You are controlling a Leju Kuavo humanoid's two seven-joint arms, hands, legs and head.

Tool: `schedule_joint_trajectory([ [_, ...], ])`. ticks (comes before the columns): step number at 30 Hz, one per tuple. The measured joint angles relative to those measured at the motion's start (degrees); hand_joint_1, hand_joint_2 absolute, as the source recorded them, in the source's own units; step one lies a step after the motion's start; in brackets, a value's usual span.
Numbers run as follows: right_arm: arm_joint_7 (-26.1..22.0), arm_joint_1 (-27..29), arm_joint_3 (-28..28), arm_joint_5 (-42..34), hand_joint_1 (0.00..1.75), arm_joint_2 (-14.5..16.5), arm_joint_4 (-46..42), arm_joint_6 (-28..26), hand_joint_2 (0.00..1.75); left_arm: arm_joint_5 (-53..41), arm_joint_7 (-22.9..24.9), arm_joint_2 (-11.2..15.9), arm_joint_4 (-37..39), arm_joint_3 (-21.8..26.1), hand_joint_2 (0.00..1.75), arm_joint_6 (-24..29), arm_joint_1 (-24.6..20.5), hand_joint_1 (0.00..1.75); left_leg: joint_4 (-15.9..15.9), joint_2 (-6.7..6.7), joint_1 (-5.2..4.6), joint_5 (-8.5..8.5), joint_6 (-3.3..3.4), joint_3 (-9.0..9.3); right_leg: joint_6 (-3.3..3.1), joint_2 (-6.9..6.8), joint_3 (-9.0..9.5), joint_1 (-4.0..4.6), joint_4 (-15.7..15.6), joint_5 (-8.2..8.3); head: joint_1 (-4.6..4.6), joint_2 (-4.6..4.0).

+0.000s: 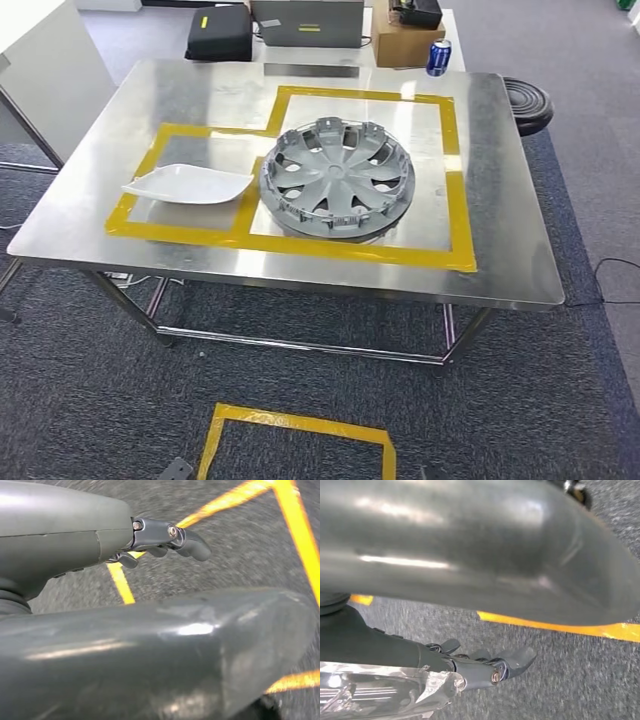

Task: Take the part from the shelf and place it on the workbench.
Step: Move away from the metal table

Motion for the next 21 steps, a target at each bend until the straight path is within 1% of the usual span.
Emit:
schedule_joint_trajectory([
  [1,-0.9,0.3,0.1,0.6,0.0,-0.3,0.0,-0.2,0.0,0.3,1.3,0.2,0.0,0.2,0.0,0.2,-0.1,0.0,-1.5,-0.06,-0.1,-0.15,0.34,0.86,0.37,0.03,-0.15,0.08,0.0,0.41,-0.05,0.0],
  [3,-3.0,0.9,0.5,2.3,0.0,-0.8,0.0,-0.7,0.0,-0.5,2.2,0.4,0.0,0.3,0.0,0.2,0.1,0.0,-1.9,0.03,-0.21,0.29,1.34,0.41,1.07,0.09,-0.37,-0.02,-0.1,1.1,-0.04,-0.01],
  [4,-4.0,1.2,1.0,3.3,0.0,-1.0,0.0,-0.7,0.0,-0.6,1.9,0.6,0.0,0.3,0.0,0.0,0.3,0.0,-1.9,0.15,-0.21,0.7,1.9,0.08,1.37,0.06,-0.67,-0.11,0.2,0.59,-0.01,-0.01],
  [5,-4.9,1.4,1.5,4.2,0.0,-1.2,0.0,-0.5,0.0,0.2,1.2,0.7,0.1,0.5,0.0,-0.2,0.4,0.0,-1.9,0.26,-0.16,1.2,2.46,-0.37,1.66,0.03,-1.21,-0.17,1.5,-0.95,0.12,-0.01],
  [6,-5.6,1.6,2.1,5.0,0.0,-1.5,0.0,-0.1,0.0,1.3,0.6,0.8,0.1,0.8,0.0,-0.5,0.5,0.0,-2.0,0.35,-0.12,1.75,2.9,-0.95,1.87,-0.01,-2.04,-0.2,3.9,-3.38,0.22,0.0],
  [7,-6.0,1.7,2.6,5.6,0.0,-1.8,0.0,0.4,0.0,2.2,0.1,0.9,0.1,1.2,0.0,-0.6,0.5,0.0,-2.0,0.36,-0.17,2.29,3.15,-1.59,2.05,-0.06,-3.02,-0.2,7.3,-6.35,0.35,-0.01],
  [8,-6.2,1.8,3.1,5.9,0.0,-2.1,0.0,1.1,0.0,2.9,-0.2,1.0,0.1,1.6,0.0,-0.7,0.5,0.0,-2.0,0.38,-0.26,2.87,3.29,-2.32,2.17,-0.06,-3.87,-0.19,11.2,-8.89,0.4,-0.01],
  [9,-6.2,1.8,3.5,6.0,0.0,-2.4,0.0,1.7,0.0,3.2,-0.5,1.0,0.1,1.9,0.0,-0.7,0.6,0.0,-1.9,0.41,-0.36,3.44,3.33,-3.06,2.2,-0.06,-4.26,-0.18,14.3,-10.26,0.39,-0.01],
  [10,-6.1,2.0,3.7,6.0,0.0,-2.8,0.0,2.4,0.0,3.4,-0.7,1.0,0.1,2.2,0.0,-0.6,0.6,0.0,-1.9,0.45,-0.47,4.02,3.34,-3.78,2.16,-0.06,-3.86,-0.15,15.8,-10.32,0.38,-0.01],
  [11,-5.9,2.1,3.9,5.9,0.0,-3.3,0.0,3.1,0.0,3.5,-1.0,1.0,0.1,2.4,0.0,-0.4,0.7,0.0,-1.9,0.49,-0.56,4.57,3.32,-4.46,2.03,-0.06,-2.49,-0.1,15.4,-9.21,0.38,0.0],
  [12,-5.6,2.3,4.0,5.8,0.0,-3.7,0.0,3.6,0.0,3.5,-1.2,1.0,0.1,2.6,0.0,-0.3,0.7,0.0,-1.9,0.5,-0.62,5.09,3.26,-5.07,1.81,-0.06,-0.15,-0.02,12.9,-7.54,0.37,0.0],
  [13,-5.4,2.5,4.1,5.6,0.0,-4.2,0.0,4.1,0.0,3.6,-1.4,1.0,0.1,2.8,0.0,-0.2,0.7,0.0,-1.9,0.5,-0.65,5.59,3.13,-5.57,1.51,-0.06,2.99,0.1,8.9,-6.3,0.38,0.0],
  [14,-5.3,2.6,4.1,5.4,0.0,-4.7,0.0,4.6,0.0,3.8,-1.5,1.0,0.1,3.0,0.0,-0.4,0.7,0.0,-1.8,0.49,-0.74,6.06,2.95,-6.0,1.24,-0.08,6.35,0.26,4.1,-5.94,0.37,0.0],
  [15,-5.1,2.6,4.2,5.2,0.0,-5.1,0.0,5.1,0.0,4.1,-1.4,1.0,0.1,3.3,0.0,-0.6,0.7,0.0,-1.7,0.52,-0.81,6.55,2.71,-6.25,1.02,-0.08,8.77,0.4,0.3,-6.07,0.3,0.0],
  [16,-5.0,2.7,4.2,5.0,0.0,-5.6,0.0,5.6,0.0,4.4,-1.3,1.1,0.1,3.5,0.0,-1.0,0.6,0.0,-1.7,0.56,-0.84,7.01,2.44,-6.4,0.85,-0.07,10.22,0.53,-2.2,-6.51,0.31,-0.01],
  [17,-4.9,2.8,4.2,4.9,0.0,-6.1,0.0,6.2,0.0,4.6,-1.0,1.2,0.1,3.8,0.0,-1.4,0.6,0.0,-1.7,0.59,-0.86,7.45,2.12,-6.51,0.66,-0.07,10.56,0.64,-3.2,-6.72,0.32,-0.01],
  [18,-4.8,3.0,4.2,4.9,0.0,-6.4,0.0,6.7,0.0,4.7,-0.6,1.3,0.1,4.0,0.0,-1.7,0.6,0.0,-1.8,0.61,-0.84,7.9,1.8,-6.59,0.31,-0.1,10.03,0.62,-3.2,-6.36,0.34,-0.01],
  [19,-4.7,3.2,4.2,4.9,0.0,-6.8,0.0,7.1,0.0,4.7,-0.2,1.4,0.1,4.2,0.0,-2.1,0.6,0.0,-1.6,0.6,-0.78,7.66,1.47,-6.86,-0.14,-0.2,9.58,0.55,-3.2,-5.88,0.4,-0.01],
  [20,-4.7,3.4,4.2,5.1,0.0,-7.0,0.0,7.4,0.0,4.7,0.2,1.5,0.1,4.4,0.0,-2.3,0.6,0.0,-0.7,0.6,-0.74,6.32,1.13,-7.33,-0.66,-0.27,8.98,0.43,-3.2,-5.27,0.3,0.0],
  [21,-4.8,3.5,4.2,5.4,0.0,-7.2,0.0,7.6,0.0,4.6,0.6,1.6,0.1,4.5,0.0,-2.4,0.7,0.0,1.2,0.59,-0.68,3.97,0.81,-8.05,-1.07,-0.34,8.32,0.3,-3.3,-4.56,0.13,0.0],
])
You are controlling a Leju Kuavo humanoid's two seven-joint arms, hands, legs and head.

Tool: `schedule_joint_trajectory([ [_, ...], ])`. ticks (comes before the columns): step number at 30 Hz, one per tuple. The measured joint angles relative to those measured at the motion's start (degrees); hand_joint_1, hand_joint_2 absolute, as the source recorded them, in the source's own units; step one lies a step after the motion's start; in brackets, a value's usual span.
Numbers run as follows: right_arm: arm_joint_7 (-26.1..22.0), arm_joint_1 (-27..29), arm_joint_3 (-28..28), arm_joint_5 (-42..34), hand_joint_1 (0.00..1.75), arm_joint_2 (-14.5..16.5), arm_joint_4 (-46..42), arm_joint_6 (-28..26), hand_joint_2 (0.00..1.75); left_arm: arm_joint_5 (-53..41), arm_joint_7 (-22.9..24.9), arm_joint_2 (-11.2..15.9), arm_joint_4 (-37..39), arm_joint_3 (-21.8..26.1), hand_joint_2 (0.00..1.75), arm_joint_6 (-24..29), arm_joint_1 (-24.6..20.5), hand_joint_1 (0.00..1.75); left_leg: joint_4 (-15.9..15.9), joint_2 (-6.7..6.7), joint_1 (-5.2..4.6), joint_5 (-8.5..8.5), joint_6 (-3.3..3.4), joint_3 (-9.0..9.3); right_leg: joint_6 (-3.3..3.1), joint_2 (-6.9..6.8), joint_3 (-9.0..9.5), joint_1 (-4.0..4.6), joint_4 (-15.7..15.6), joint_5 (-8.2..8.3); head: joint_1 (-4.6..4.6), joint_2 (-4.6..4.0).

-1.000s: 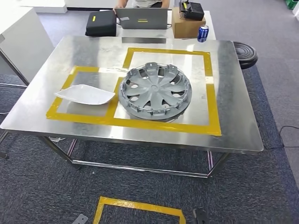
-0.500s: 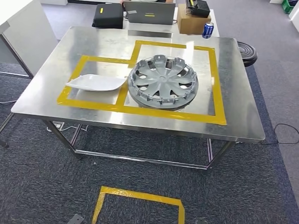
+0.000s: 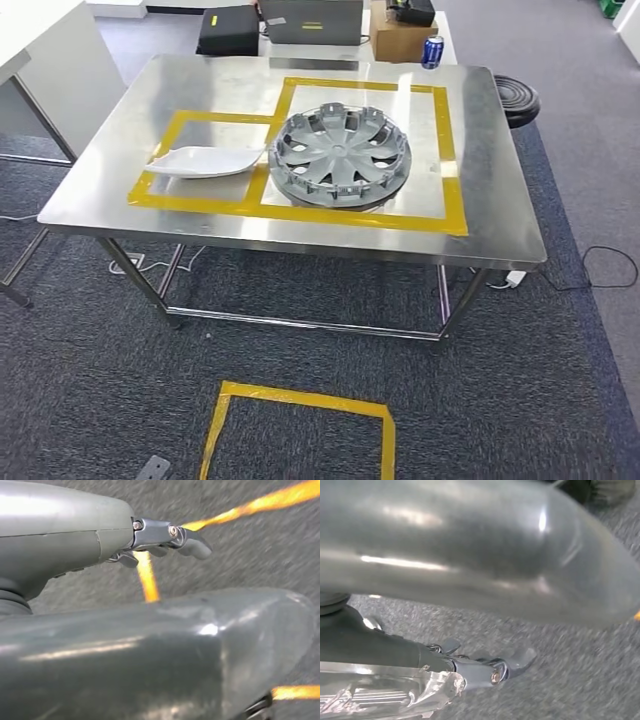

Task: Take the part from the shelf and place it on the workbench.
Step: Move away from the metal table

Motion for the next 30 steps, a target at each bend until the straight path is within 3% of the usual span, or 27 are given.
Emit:
schedule_joint_trajectory([
  [2,-0.5,0.2,0.1,0.6,0.0,-0.2,0.0,-0.1,0.0,-0.3,0.5,0.1,0.0,0.2,0.0,-0.1,0.0,0.0,7.0,0.01,0.18,-6.18,-0.56,-1.99,-0.32,-0.04,-1.53,-0.05,0.1,1.41,-0.27,0.0],
  [3,-0.8,0.2,0.2,0.9,0.0,-0.3,0.0,-0.3,0.0,-0.4,0.6,0.2,0.0,0.3,0.0,-0.1,-0.1,0.0,10.6,0.01,0.25,-7.91,-0.77,-2.7,-0.28,-0.09,-2.35,-0.06,0.2,2.09,-0.33,0.0],
  [4,-1.1,0.3,0.2,1.1,0.0,-0.3,0.0,-0.6,0.0,-0.5,0.5,0.2,0.0,0.3,0.0,0.0,-0.1,0.0,13.1,0.01,0.31,-8.21,-0.93,-2.78,-0.18,-0.15,-3.25,-0.09,0.3,2.74,-0.32,0.0],
  [5,-1.3,0.3,0.3,1.1,0.0,-0.2,0.0,-0.9,0.0,-0.5,0.2,0.3,0.0,0.3,0.0,0.0,-0.2,0.0,13.7,0.01,0.4,-7.18,-1.06,-2.02,-0.02,-0.2,-4.15,-0.15,0.5,3.29,-0.33,0.0],
  [6,-1.2,0.3,0.3,1.1,0.0,-0.1,0.0,-1.4,0.0,-0.5,-0.4,0.3,0.0,0.3,0.0,0.0,-0.2,0.0,12.2,0.01,0.52,-5.44,-1.18,-0.24,0.21,-0.22,-5.02,-0.27,0.7,3.76,-0.33,0.0],
  [8,-0.4,0.2,0.3,0.8,0.0,0.2,0.0,-2.4,0.0,-0.4,-1.7,0.4,0.0,0.3,0.0,0.2,-0.3,0.0,4.8,-0.02,0.85,-3.31,-1.51,5.58,0.84,-0.21,-6.54,-0.4,1.6,4.49,-0.42,0.0],
  [10,0.3,0.1,0.3,1.0,0.0,0.5,0.0,-2.8,0.0,-0.5,-1.6,0.4,0.0,0.3,0.0,0.4,-0.7,0.0,-2.0,-0.19,0.9,-4.06,-1.0,9.9,1.59,-0.21,-7.66,-0.3,2.4,5.27,-0.52,0.0],
  [11,0.4,0.0,0.3,1.2,0.0,0.6,0.0,-2.7,0.0,-0.7,-1.1,0.4,0.1,0.3,0.0,0.4,-0.9,0.0,-3.3,-0.28,0.79,-4.53,-0.5,10.48,1.92,-0.22,-8.04,-0.26,2.6,5.74,-0.57,0.0],
  [13,0.3,0.1,0.4,1.7,0.0,0.8,0.0,-2.6,0.0,-1.2,-0.3,0.4,0.1,0.3,0.0,0.0,-0.8,0.0,-3.3,-0.2,0.68,-4.11,0.76,9.49,2.55,-0.22,-8.65,-0.4,2.7,6.23,-0.53,0.0],
  [14,0.3,0.2,0.4,1.8,0.0,0.9,0.0,-2.7,0.0,-1.4,-0.1,0.4,0.1,0.3,0.0,-0.1,-0.8,0.0,-3.3,-0.1,0.66,-3.58,1.32,8.88,2.8,-0.21,-9.15,-0.51,3.4,5.14,-0.44,0.0],
  [15,0.3,0.3,0.5,1.8,0.0,1.0,0.0,-2.8,0.0,-1.5,0.0,0.4,0.1,0.3,0.0,-0.2,-0.7,0.0,-3.2,0.01,0.67,-2.96,1.83,8.18,3.05,-0.2,-9.87,-0.57,5.2,3.05,-0.31,0.0],
  [17,0.4,0.2,0.6,1.8,0.0,1.3,0.0,-3.0,0.0,-1.4,0.0,0.4,0.1,0.3,0.0,-0.2,-0.8,0.0,-3.2,0.08,0.49,-1.64,2.38,6.65,3.36,-0.2,-11.72,-0.61,11.8,-2.84,0.06,0.0],
  [18,0.4,0.1,0.6,1.8,0.0,1.4,0.0,-3.2,0.0,-1.5,0.0,0.4,0.1,0.3,0.0,-0.2,-0.8,0.0,-3.2,0.09,0.33,-0.94,2.48,5.79,3.39,-0.2,-12.37,-0.59,15.5,-4.82,0.15,0.0],
  [19,0.5,0.0,0.7,1.8,0.0,1.5,0.0,-3.5,0.0,-1.6,-0.1,0.4,0.1,0.3,0.0,-0.2,-0.8,0.0,-3.1,0.1,0.15,-0.23,2.54,4.93,3.33,-0.19,-12.45,-0.57,18.2,-5.51,0.21,0.0],
  [20,0.5,0.0,0.7,1.8,0.0,1.5,0.0,-3.8,0.0,-1.7,-0.2,0.4,0.1,0.3,0.0,-0.2,-0.8,0.0,-3.1,0.12,-0.02,0.46,2.56,4.06,3.15,-0.19,-11.69,-0.51,19.2,-4.86,0.21,0.0],
  [21,0.5,0.0,0.7,1.9,0.0,1.6,0.0,-4.1,0.0,-1.9,-0.4,0.4,0.1,0.3,0.0,-0.3,-0.9,0.0,-3.1,0.13,-0.18,1.14,2.54,3.22,2.85,-0.19,-9.93,-0.4,18.2,-3.28,0.21,0.0],
  [23,0.5,-0.1,0.7,1.9,0.0,1.7,0.0,-4.5,0.0,-2.2,-0.9,0.4,0.1,0.3,0.0,-0.6,-0.9,0.0,-3.1,0.12,-0.38,2.22,2.46,1.98,2.12,-0.17,-5.26,-0.09,13.0,-0.37,0.21,0.0],
  [24,0.5,-0.2,0.7,1.9,0.0,1.7,0.0,-4.7,0.0,-2.3,-1.0,0.4,0.1,0.3,0.0,-0.7,-0.9,0.0,-3.1,0.11,-0.42,2.51,2.42,1.67,1.87,-0.17,-3.65,0.01,10.9,0.29,0.22,0.0],
  [26,0.5,-0.2,0.7,1.9,0.0,1.7,0.0,-4.7,0.0,-2.4,-1.1,0.4,0.1,0.3,0.0,-0.7,-0.9,0.0,-3.1,0.1,-0.44,2.7,2.39,1.49,1.69,-0.17,-2.42,0.1,9.3,0.39,0.21,0.0],
  [27,0.5,-0.4,0.7,1.9,0.0,1.7,0.0,-4.7,0.0,-2.4,-1.2,0.4,0.1,0.3,0.0,-0.8,-0.9,0.0,-3.0,0.1,-0.5,2.94,2.28,1.37,1.47,-0.2,-0.84,0.22,6.8,-0.4,0.21,0.0],
  [29,0.6,-0.7,0.7,2.3,0.0,1.7,0.0,-4.3,0.0,-2.7,-1.7,0.3,0.1,0.2,0.0,-1.2,-1.0,0.0,-3.1,0.16,-0.39,4.3,1.47,0.91,0.83,-0.23,1.37,0.52,2.0,-1.2,0.36,0.0],
  [30,0.8,-0.8,0.8,2.5,0.0,1.7,0.0,-3.9,0.0,-2.9,-1.9,0.3,0.1,0.2,0.0,-1.4,-1.0,0.0,-2.8,0.17,-0.32,4.08,0.9,0.45,0.33,-0.28,1.88,0.58,-0.1,-1.2,0.37,0.0],
])
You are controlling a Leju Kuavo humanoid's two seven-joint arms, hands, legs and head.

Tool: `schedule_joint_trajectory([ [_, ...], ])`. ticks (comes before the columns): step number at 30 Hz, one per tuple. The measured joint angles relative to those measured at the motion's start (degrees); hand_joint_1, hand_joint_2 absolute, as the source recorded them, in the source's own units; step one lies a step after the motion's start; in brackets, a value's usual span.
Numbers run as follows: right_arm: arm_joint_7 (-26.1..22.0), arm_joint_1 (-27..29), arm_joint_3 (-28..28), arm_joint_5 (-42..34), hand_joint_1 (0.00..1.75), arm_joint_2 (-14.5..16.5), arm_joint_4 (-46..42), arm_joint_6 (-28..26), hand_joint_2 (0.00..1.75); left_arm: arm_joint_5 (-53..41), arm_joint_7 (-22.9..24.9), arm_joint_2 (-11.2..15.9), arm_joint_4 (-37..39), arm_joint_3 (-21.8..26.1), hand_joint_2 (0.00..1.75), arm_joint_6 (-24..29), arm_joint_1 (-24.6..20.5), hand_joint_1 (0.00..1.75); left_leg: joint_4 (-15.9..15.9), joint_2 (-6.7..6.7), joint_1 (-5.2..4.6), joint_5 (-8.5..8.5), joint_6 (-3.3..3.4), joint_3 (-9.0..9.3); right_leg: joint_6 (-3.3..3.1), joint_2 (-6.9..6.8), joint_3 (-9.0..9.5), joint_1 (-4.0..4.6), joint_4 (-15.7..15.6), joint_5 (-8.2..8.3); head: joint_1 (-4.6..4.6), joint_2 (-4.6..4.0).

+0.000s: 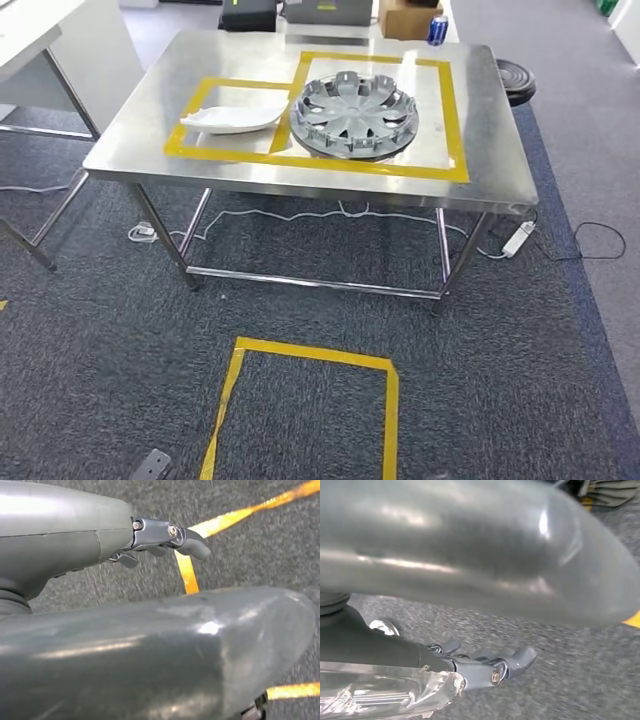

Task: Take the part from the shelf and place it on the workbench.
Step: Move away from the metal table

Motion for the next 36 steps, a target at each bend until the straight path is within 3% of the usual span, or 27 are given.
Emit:
schedule_joint_trajectory([
  [1,0.2,0.0,0.1,0.3,0.0,0.0,0.0,0.4,0.0,-0.2,-0.2,0.0,0.0,0.0,0.0,-0.2,0.0,0.0,1.0,0.0,0.17,-1.4,-0.54,-0.59,-0.4,0.0,-0.99,-0.02,-0.2,0.95,-0.07,0.0],
  [2,0.3,0.0,0.2,0.5,0.0,0.0,0.0,0.7,0.0,-0.3,-0.2,0.0,0.0,0.0,0.0,-0.2,0.1,0.0,3.3,-0.03,0.23,-4.21,-0.92,-1.4,-0.78,-0.04,-1.91,-0.15,-0.3,1.87,-0.23,0.0],
  [4,0.3,0.1,0.5,0.8,0.0,-0.1,0.0,1.0,0.0,-0.4,-0.2,0.1,0.1,0.0,0.0,-0.2,0.0,0.0,10.4,-0.05,0.4,-10.46,-1.51,-3.19,-1.02,-0.04,-3.77,-0.14,-0.2,3.42,-0.51,0.0],
  [5,0.4,0.1,0.6,0.9,0.0,-0.1,0.0,1.1,0.0,-0.3,-0.2,0.1,0.1,0.0,0.0,-0.2,-0.1,0.0,14.0,-0.05,0.48,-12.0,-1.75,-3.73,-0.96,-0.08,-4.82,-0.16,0.0,4.19,-0.54,0.0],
  [6,0.4,0.1,0.7,0.9,0.0,-0.1,0.0,1.2,0.0,-0.3,-0.2,0.2,0.1,-0.1,0.0,-0.2,-0.1,0.0,16.3,-0.05,0.59,-11.82,-1.96,-3.6,-0.85,-0.12,-5.94,-0.2,0.2,4.93,-0.56,0.0],
  [7,0.5,0.1,0.8,1.0,0.0,-0.1,0.0,1.2,0.0,-0.3,-0.2,0.2,0.1,-0.1,0.0,-0.2,-0.2,0.0,16.8,-0.04,0.75,-10.26,-2.17,-2.6,-0.69,-0.14,-7.2,-0.27,0.6,5.61,-0.56,0.0],
  [9,0.3,0.1,0.9,1.0,0.0,-0.1,0.0,1.2,0.0,-0.1,-0.1,0.3,0.1,-0.1,0.0,-0.3,-0.2,0.0,12.1,-0.05,1.25,-6.79,-2.65,2.27,-0.2,-0.13,-9.41,-0.41,1.6,6.69,-0.59,0.0],
  [11,-0.9,0.1,0.9,1.1,0.0,-0.2,0.0,1.2,0.0,0.4,0.0,0.3,0.1,0.0,0.0,-0.7,-0.5,0.0,3.9,-0.15,1.45,-7.61,-2.46,8.09,0.46,-0.13,-11.02,-0.34,2.7,7.5,-0.6,0.0],
  [12,-1.8,0.1,1.0,1.2,0.0,-0.2,0.0,1.1,0.0,0.6,0.1,0.3,0.1,0.0,0.0,-0.8,-0.6,0.0,1.1,-0.18,1.37,-8.59,-2.01,9.65,0.78,-0.15,-11.51,-0.27,3.0,8.02,-0.6,0.0],
  [14,-3.0,0.3,1.2,1.5,0.0,-0.3,0.0,1.3,0.0,0.7,0.4,0.3,0.1,0.0,0.0,-0.9,-0.5,0.0,-0.3,-0.11,1.13,-8.89,-0.63,9.69,1.4,-0.15,-12.04,-0.36,2.9,9.17,-0.6,0.0],
  [15,-3.3,0.5,1.3,1.6,0.0,-0.4,0.0,1.6,0.0,0.7,0.6,0.3,0.1,0.0,0.0,-0.9,-0.3,0.0,-0.3,0.01,1.1,-8.37,-0.12,9.23,1.71,-0.14,-12.32,-0.48,3.0,8.95,-0.6,0.0],
  [16,-3.2,0.7,1.4,1.8,0.0,-0.5,0.0,2.0,0.0,0.8,0.7,0.3,0.1,0.0,0.0,-0.8,-0.2,0.0,-0.2,0.12,1.11,-7.8,0.43,8.75,2.03,-0.11,-12.77,-0.59,3.9,7.6,-0.49,0.0],
  [17,-3.0,0.9,1.5,1.8,0.0,-0.6,0.0,2.6,0.0,0.9,0.9,0.4,0.1,0.1,0.0,-0.7,-0.1,0.0,-0.3,0.22,1.13,-7.17,0.86,8.14,2.32,-0.08,-13.48,-0.66,6.1,5.17,-0.32,0.0],
  [19,-2.3,0.9,1.6,1.4,0.0,-0.8,0.0,4.0,0.0,1.4,1.2,0.7,0.1,0.2,0.0,-0.1,-0.1,0.0,-0.2,0.25,0.97,-5.98,1.31,6.69,2.68,-0.05,-15.21,-0.7,13.3,-0.77,0.02,0.0],
  [20,-2.1,0.9,1.6,1.0,0.0,-0.8,0.0,4.6,0.0,1.7,1.3,0.9,0.1,0.3,0.0,0.2,-0.2,0.0,-0.2,0.26,0.86,-5.44,1.34,5.89,2.74,-0.05,-15.78,-0.7,16.9,-2.3,0.08,0.0],
  [21,-2.0,0.8,1.6,0.6,0.0,-0.9,0.0,5.1,0.0,1.9,1.3,1.0,0.1,0.5,0.0,0.3,-0.2,0.0,-0.2,0.31,0.75,-4.93,1.34,5.12,2.69,-0.05,-15.74,-0.69,19.2,-2.26,0.09,0.0],
  [22,-1.9,0.8,1.6,0.1,0.0,-1.0,0.0,5.6,0.0,1.9,1.4,1.1,0.1,0.6,0.0,0.4,-0.3,0.0,-0.2,0.5,0.65,-4.46,1.34,4.41,2.56,-0.07,-14.93,-0.67,19.7,-0.92,0.08,0.0],
  [23,-1.8,0.8,1.5,-0.5,0.0,-1.0,0.0,6.2,0.0,1.7,1.4,1.2,0.1,0.7,0.0,0.5,-0.3,0.0,-0.2,0.72,0.57,-3.95,1.31,3.8,2.34,-0.18,-13.1,-0.63,18.2,1.02,0.1,0.0],
  [24,-1.6,0.8,1.3,-1.2,0.0,-1.1,0.0,6.8,0.0,1.3,1.4,1.3,0.1,0.7,0.0,0.6,-0.3,0.0,-0.2,0.99,0.51,-3.51,1.23,3.34,2.06,-0.66,-10.4,-0.53,14.9,2.49,0.1,0.0],
  [25,-1.3,0.6,1.0,-1.8,0.0,-1.1,0.0,7.4,0.0,1.0,1.5,1.4,0.1,0.7,0.0,0.9,-0.3,0.0,-0.2,1.3,0.42,-3.13,1.06,3.02,1.77,-1.48,-7.21,-0.3,10.5,2.79,0.12,0.0],
  [27,-0.7,0.0,0.7,-2.5,0.0,-1.2,0.0,8.2,0.0,0.5,1.5,1.6,0.1,0.7,0.0,1.3,-0.2,0.0,-0.1,2.06,0.31,-2.5,0.49,2.7,1.11,-2.69,-2.6,0.2,3.0,1.42,0.1,0.0],
  [29,-0.3,-0.4,0.4,-2.8,0.0,-1.1,0.0,8.4,0.0,0.3,2.7,1.8,0.1,0.7,0.0,1.6,-0.4,0.0,-0.1,3.14,0.31,-1.96,-0.15,2.57,0.41,-2.16,-2.02,0.41,0.6,0.78,0.06,0.0],
  [31,-0.2,-0.4,0.0,-3.0,0.0,-1.1,0.0,8.3,0.0,-0.2,5.0,2.0,0.1,0.7,0.0,1.7,-0.7,0.0,0.8,2.8,0.44,-2.93,-0.8,2.11,-0.37,-1.21,-2.4,0.21,0.3,1.51,0.02,0.0],
  [32,-0.2,-0.4,-0.1,-3.1,0.0,-1.0,0.0,8.1,0.0,-0.3,6.0,2.0,0.1,0.7,0.0,1.8,-0.7,0.0,2.8,2.11,0.5,-4.51,-1.1,1.33,-0.76,-0.78,-2.56,0.08,0.2,1.96,0.0,0.0],
  [34,-0.3,-0.5,-0.3,-3.1,0.0,-0.9,0.0,7.9,0.0,-0.4,7.0,2.3,0.1,0.7,0.0,1.9,-0.7,0.0,10.1,0.69,0.59,-9.05,-1.58,-1.6,-1.24,0.2,-3.2,-0.01,0.2,2.67,-0.06,0.0],
  [35,-0.3,-0.6,-0.4,-3.1,0.0,-0.8,0.0,7.9,0.0,-0.4,7.2,2.4,0.1,0.7,0.0,1.9,-0.7,0.0,13.8,0.43,0.61,-10.7,-1.73,-3.05,-1.27,0.73,-3.56,0.0,0.2,2.95,-0.04,0.0],
  [36,-0.3,-0.6,-0.4,-3.1,0.0,-0.7,0.0,7.9,0.0,-0.4,7.3,2.5,0.1,0.7,0.0,2.0,-0.7,0.0,16.2,0.3,0.63,-11.3,-1.83,-3.85,-1.22,1.28,-3.83,-0.02,0.2,3.16,-0.04,0.0],
])
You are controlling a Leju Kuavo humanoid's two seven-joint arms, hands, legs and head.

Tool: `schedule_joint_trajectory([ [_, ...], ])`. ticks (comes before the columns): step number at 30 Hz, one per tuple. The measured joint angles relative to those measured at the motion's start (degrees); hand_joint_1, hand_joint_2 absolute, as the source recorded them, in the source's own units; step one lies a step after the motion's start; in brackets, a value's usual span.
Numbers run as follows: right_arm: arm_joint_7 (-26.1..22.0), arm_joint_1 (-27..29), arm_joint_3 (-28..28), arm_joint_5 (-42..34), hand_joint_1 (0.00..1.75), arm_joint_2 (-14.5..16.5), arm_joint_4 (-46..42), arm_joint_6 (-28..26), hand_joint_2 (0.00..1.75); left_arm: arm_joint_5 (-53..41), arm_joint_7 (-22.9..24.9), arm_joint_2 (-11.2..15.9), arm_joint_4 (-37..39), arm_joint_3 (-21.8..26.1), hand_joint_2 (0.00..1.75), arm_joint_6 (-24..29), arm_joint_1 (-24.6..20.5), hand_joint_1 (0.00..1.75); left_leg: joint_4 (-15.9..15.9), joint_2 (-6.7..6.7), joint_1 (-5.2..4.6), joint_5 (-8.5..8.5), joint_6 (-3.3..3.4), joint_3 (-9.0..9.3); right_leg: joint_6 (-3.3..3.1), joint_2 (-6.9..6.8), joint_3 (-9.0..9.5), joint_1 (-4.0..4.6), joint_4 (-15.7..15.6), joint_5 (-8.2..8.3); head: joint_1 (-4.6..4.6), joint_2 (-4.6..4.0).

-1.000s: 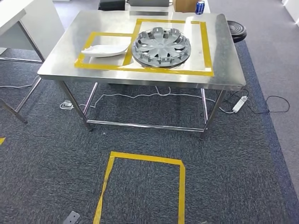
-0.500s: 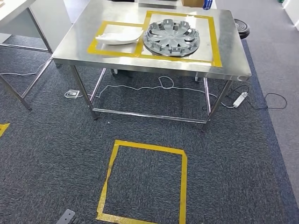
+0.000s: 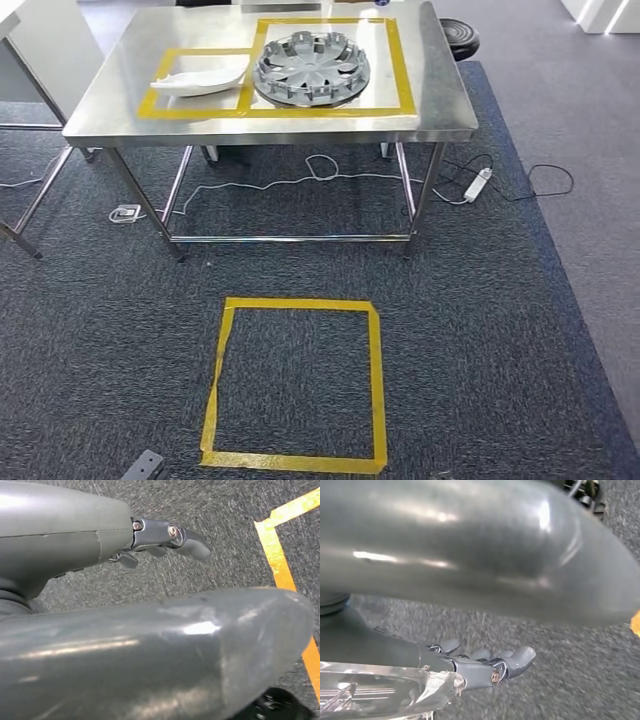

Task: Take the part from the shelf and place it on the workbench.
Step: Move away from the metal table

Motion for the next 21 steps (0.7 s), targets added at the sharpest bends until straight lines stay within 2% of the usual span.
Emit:
schedule_joint_trajectory([
  [1,0.0,0.0,-0.1,0.0,0.0,0.1,0.0,0.0,0.0,0.0,0.1,0.0,0.0,0.0,0.0,0.0,0.0,0.0,0.2,-0.06,0.05,0.62,-0.06,0.24,0.09,0.58,-0.19,-0.03,0.0,0.15,0.0,0.0],
  [2,0.0,0.1,-0.2,0.0,0.0,0.1,0.0,0.0,0.0,0.0,0.1,0.1,0.0,0.0,0.0,0.1,0.0,0.0,-1.7,-0.17,0.15,2.22,-0.11,1.55,0.2,1.19,-0.3,-0.1,0.1,0.25,0.01,0.0],
  [3,0.0,0.0,-0.2,0.0,0.0,0.2,0.0,0.0,0.0,0.0,0.1,0.1,0.0,0.0,0.0,0.1,0.0,0.0,-5.3,-0.66,0.34,4.23,-0.18,3.67,0.33,1.82,-0.4,-0.17,0.3,0.29,0.0,0.0],
  [4,0.0,0.0,-0.3,0.0,0.0,0.2,0.0,0.0,0.0,0.0,0.1,0.2,0.0,0.0,0.0,0.1,-0.1,0.0,-9.2,-1.75,0.57,5.82,-0.26,6.02,0.53,2.46,-0.75,-0.16,0.6,0.25,-0.02,0.0],
  [5,0.0,-0.1,-0.3,0.0,0.0,0.3,0.0,0.0,0.0,0.0,0.2,0.2,0.0,0.0,0.0,0.1,-0.1,0.0,-12.4,-2.83,0.81,6.74,-0.24,7.8,0.76,3.11,-1.07,-0.13,1.0,0.22,-0.02,0.0],
  [6,0.0,-0.3,-0.3,0.0,0.0,0.3,0.0,0.0,0.0,0.0,0.2,0.2,0.0,0.0,0.0,0.1,-0.1,0.0,-14.5,-3.73,1.01,6.85,-0.15,8.92,1.03,3.73,-1.5,-0.08,1.4,0.21,-0.04,0.0],
  [7,0.2,-0.3,-0.3,0.0,0.0,0.3,0.0,-0.1,0.0,0.0,0.5,0.1,0.0,0.0,0.0,0.1,-0.2,0.0,-15.3,-4.14,1.08,6.52,0.11,9.23,1.34,4.31,-2.0,-0.04,1.7,0.29,-0.01,0.0],
  [8,0.5,-0.3,-0.3,0.0,0.0,0.4,0.0,-0.3,0.0,0.0,0.8,0.1,0.0,0.0,0.0,0.1,-0.3,0.0,-15.5,-3.81,1.13,6.28,0.47,9.03,1.61,4.87,-2.29,-0.08,1.9,0.41,0.01,0.0],
  [9,1.0,-0.3,-0.4,0.0,0.0,0.6,0.0,-0.6,0.0,0.0,1.3,0.1,0.0,0.0,0.0,0.0,-0.4,0.0,-15.7,-3.27,1.2,6.14,0.85,8.9,1.89,4.82,-2.72,-0.1,2.2,0.35,0.0,0.0],
  [11,2.4,-0.9,-0.4,-0.1,0.0,1.3,0.0,-1.8,0.0,-0.1,2.7,0.0,0.0,0.0,0.0,-0.1,-0.4,0.0,-15.7,-1.97,1.31,6.29,1.64,8.69,2.58,2.61,-4.32,-0.06,4.9,-1.37,0.37,0.0],
  [13,3.8,-2.3,-0.5,-0.5,0.0,2.5,0.0,-3.3,0.0,-0.5,4.1,-0.1,0.0,0.0,0.0,-0.3,0.0,0.0,-15.7,-0.32,1.27,6.36,2.06,8.59,3.24,-0.07,-7.72,-0.18,12.2,-5.12,0.8,0.0],
  [14,4.5,-3.2,-0.5,-1.1,0.0,3.2,0.0,-4.0,0.0,-0.9,4.6,-0.3,0.0,0.0,0.0,-0.5,0.2,0.0,-15.7,0.56,1.22,6.38,2.1,8.55,3.45,-0.49,-9.51,-0.36,16.1,-6.71,0.83,0.0],
  [15,5.2,-3.9,-0.7,-1.9,0.0,3.8,0.0,-4.8,0.0,-1.3,4.7,-0.6,0.0,0.0,0.0,-0.8,0.3,0.0,-15.7,1.36,1.19,6.39,2.11,8.54,3.6,-0.68,-10.64,-0.52,18.7,-7.42,0.81,0.0],
  [16,6.3,-4.7,-1.0,-2.9,0.0,4.4,0.0,-5.6,0.0,-2.1,4.8,-1.0,0.0,-0.1,0.0,-1.2,0.3,0.0,-15.7,2.06,1.18,6.39,2.11,8.58,3.68,-0.8,-10.68,-0.65,19.1,-6.96,0.83,0.0],
  [17,7.6,-5.4,-1.4,-3.9,0.0,4.9,0.0,-6.3,0.0,-3.2,4.6,-1.5,0.0,-0.4,0.0,-1.6,0.3,0.0,-15.7,2.69,1.17,6.38,2.1,8.68,3.68,-1.0,-9.54,-0.74,17.1,-5.44,0.82,0.0],
  [18,9.1,-6.2,-1.8,-4.8,0.0,5.4,0.0,-6.8,0.0,-4.6,4.2,-2.1,0.0,-0.9,0.0,-1.9,0.3,0.0,-15.7,3.25,1.17,6.37,2.05,8.83,3.61,-1.63,-7.48,-0.77,13.4,-3.31,0.84,0.0],
  [19,10.5,-7.0,-2.3,-5.5,0.0,5.8,0.0,-7.2,0.0,-6.2,3.4,-2.6,0.0,-1.6,0.0,-2.0,0.4,0.0,-15.7,3.75,1.08,6.35,1.93,8.96,3.53,-2.97,-5.24,-0.62,9.1,-1.57,0.85,0.0],
  [20,11.4,-7.9,-2.7,-6.2,0.0,6.1,0.0,-7.5,0.0,-7.4,2.1,-3.0,0.0,-2.5,0.0,-2.1,0.4,0.0,-15.6,4.19,0.92,6.33,1.71,9.02,3.3,-4.19,-3.46,-0.43,5.6,-0.41,0.88,0.0],
  [21,11.6,-8.6,-3.1,-7.0,0.0,6.4,0.0,-7.7,0.0,-8.1,0.2,-3.3,0.0,-3.3,0.0,-2.3,0.4,0.0,-15.5,4.64,0.73,6.36,1.45,9.01,3.05,-5.17,-2.53,-0.24,3.5,0.07,0.84,0.0],
])
